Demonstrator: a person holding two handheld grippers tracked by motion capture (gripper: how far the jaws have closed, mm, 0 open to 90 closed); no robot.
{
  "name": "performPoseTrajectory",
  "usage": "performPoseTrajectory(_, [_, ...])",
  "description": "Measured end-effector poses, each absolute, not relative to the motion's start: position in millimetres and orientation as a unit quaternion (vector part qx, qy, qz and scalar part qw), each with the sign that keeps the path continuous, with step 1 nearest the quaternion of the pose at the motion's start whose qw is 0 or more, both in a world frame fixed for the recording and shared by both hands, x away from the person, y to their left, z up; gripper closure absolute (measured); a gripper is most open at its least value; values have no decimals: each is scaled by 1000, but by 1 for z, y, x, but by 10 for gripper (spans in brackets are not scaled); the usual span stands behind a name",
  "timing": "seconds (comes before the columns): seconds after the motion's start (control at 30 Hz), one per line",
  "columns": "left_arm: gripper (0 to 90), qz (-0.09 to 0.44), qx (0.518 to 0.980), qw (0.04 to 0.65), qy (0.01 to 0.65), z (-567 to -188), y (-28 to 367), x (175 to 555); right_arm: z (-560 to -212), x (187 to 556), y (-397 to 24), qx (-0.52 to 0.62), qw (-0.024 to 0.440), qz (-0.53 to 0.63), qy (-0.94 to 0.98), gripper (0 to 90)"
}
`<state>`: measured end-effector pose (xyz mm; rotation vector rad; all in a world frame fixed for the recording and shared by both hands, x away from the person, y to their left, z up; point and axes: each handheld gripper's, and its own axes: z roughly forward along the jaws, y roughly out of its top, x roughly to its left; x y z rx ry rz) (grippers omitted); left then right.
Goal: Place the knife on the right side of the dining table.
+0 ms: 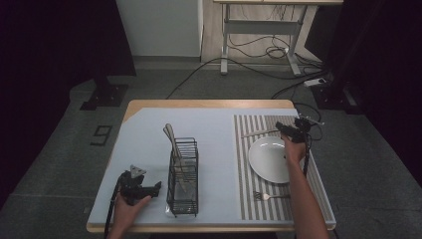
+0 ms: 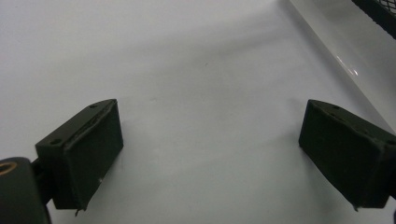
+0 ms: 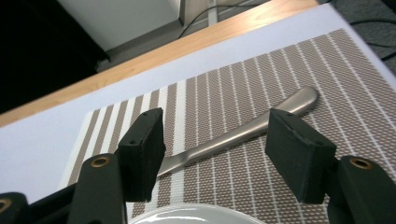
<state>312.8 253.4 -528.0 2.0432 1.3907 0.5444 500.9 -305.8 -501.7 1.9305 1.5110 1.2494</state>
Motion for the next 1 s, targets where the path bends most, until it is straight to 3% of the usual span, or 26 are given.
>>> performPoseTrajectory(0.57, [58, 206, 770, 300, 524, -528, 253, 313, -512, 548, -288, 668, 159, 380, 620, 376])
performPoseTrajectory(1.0, [58, 206, 770, 301, 524, -528, 253, 313, -516, 556, -281, 659, 170, 354, 642, 393])
